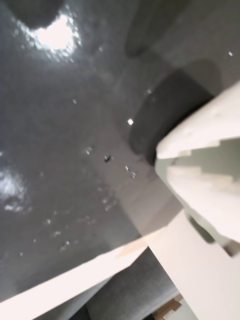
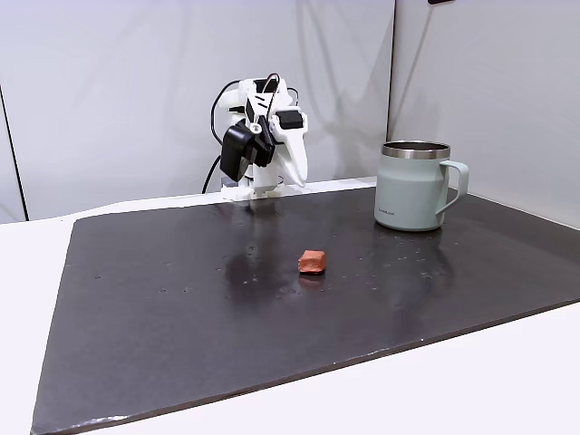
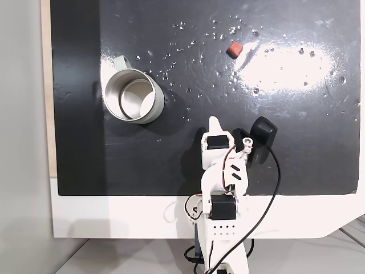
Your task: Grasp a cube and put it in the cup.
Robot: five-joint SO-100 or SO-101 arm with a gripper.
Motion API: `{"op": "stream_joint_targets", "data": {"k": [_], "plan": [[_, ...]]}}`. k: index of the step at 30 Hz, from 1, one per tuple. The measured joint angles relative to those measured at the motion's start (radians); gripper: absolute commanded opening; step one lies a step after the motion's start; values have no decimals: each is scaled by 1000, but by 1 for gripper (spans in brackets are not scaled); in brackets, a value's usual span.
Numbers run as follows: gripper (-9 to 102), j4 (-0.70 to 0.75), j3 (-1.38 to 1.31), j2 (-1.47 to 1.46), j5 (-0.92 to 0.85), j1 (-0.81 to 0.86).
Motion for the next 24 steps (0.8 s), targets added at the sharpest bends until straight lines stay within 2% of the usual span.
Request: {"op": "stream_joint_targets", "data": {"k": [10, 24], "plan": [[0, 18, -259, -201, -2, 11], [0, 21, -775, -773, 140, 57]]}}
